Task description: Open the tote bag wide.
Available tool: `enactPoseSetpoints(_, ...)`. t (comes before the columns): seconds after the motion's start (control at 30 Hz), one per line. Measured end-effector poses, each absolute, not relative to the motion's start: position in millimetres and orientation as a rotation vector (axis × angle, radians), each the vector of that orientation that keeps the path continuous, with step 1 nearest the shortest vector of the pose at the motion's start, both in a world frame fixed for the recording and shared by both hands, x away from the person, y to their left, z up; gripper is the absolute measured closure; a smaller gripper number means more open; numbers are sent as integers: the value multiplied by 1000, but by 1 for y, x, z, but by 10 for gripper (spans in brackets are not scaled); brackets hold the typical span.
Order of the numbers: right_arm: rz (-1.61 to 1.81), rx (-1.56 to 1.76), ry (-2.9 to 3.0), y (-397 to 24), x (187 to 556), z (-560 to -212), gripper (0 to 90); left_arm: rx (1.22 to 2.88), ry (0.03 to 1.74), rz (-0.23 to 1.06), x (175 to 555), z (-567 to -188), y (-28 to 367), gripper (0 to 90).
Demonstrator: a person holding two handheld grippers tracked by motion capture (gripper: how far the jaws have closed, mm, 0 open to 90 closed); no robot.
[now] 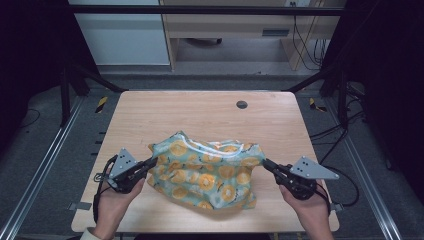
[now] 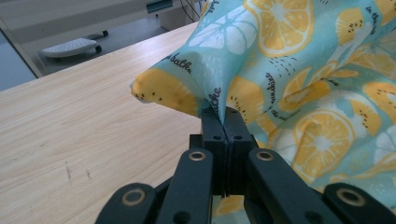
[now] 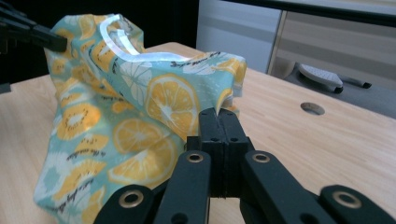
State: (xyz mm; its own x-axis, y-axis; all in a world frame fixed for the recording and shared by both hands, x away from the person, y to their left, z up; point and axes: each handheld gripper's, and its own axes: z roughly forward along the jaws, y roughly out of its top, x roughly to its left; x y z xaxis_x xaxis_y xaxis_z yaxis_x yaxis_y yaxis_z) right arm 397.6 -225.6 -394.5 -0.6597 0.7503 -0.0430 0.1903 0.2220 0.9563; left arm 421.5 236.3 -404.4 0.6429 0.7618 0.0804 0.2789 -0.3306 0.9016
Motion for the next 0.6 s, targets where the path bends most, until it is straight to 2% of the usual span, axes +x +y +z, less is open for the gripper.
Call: enactPoseSetpoints(0.6,1450,849,2080,-232,375,-417,900,1968,787,551,404,-423,241,900)
